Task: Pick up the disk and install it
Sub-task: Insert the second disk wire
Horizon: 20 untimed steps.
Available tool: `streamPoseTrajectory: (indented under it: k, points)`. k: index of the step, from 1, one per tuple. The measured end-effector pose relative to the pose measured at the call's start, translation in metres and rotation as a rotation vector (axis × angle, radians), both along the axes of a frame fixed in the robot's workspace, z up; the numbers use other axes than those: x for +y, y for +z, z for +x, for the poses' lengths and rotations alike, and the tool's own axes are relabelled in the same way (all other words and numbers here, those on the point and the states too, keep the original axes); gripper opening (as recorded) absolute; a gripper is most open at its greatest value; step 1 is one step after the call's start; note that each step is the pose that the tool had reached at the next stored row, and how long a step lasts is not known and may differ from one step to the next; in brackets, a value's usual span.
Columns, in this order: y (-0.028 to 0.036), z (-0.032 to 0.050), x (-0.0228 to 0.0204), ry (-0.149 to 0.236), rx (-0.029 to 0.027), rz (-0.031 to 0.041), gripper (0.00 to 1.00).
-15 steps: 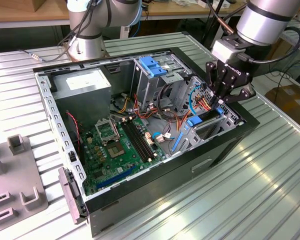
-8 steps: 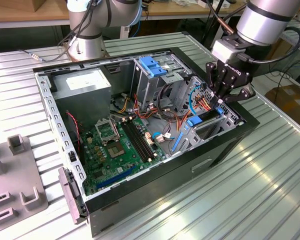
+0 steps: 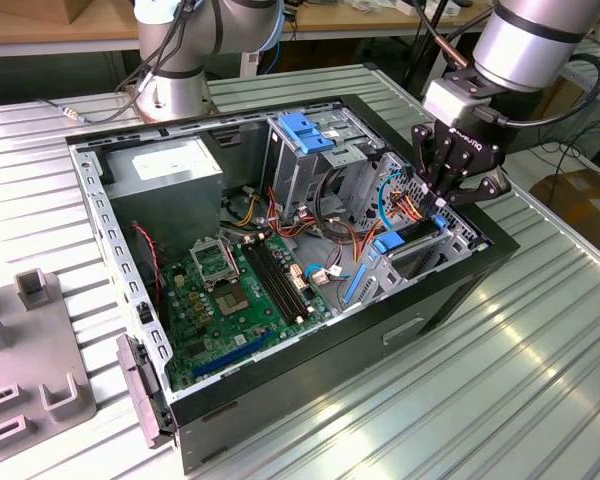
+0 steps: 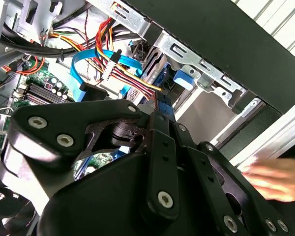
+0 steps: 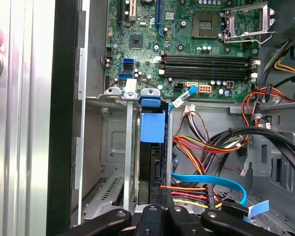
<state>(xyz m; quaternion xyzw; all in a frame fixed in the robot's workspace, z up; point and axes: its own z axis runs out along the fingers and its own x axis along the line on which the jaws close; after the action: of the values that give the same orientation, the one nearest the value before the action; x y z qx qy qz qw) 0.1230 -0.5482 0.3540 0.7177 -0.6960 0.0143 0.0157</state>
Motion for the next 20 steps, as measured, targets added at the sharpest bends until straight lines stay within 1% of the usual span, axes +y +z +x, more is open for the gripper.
streamPoseTrajectory:
  k: [4, 6, 8, 9, 11, 14, 15, 17, 19, 20]
  points:
    - [0.0001, 0.0, 0.0001, 0.0, 0.0001, 0.0, 0.1]
    - [0.0018, -0.0001, 0.0, 0.0, 0.0015, -0.0002, 0.1]
    - [0.0069, 0.0, 0.0, 0.0, 0.0032, 0.0, 0.1]
    - [0.0111, 0.0, 0.0005, 0.0, 0.0037, -0.0001, 0.1]
    - [0.0139, 0.0, 0.0032, 0.0, 0.0039, 0.0003, 0.1]
    - [0.0157, 0.0, 0.0105, 0.0, 0.0041, -0.0001, 0.1]
    - [0.0176, 0.0, 0.0115, 0.0, 0.0044, -0.0003, 0.1]
    - [0.0233, 0.0, 0.0141, 0.0, 0.0048, 0.0, 0.1]
    - [0.032, 0.0, 0.0176, 0.0, 0.0048, 0.0, 0.1]
    - [0.035, 0.0, 0.0203, 0.0, 0.0049, 0.0003, 0.1]
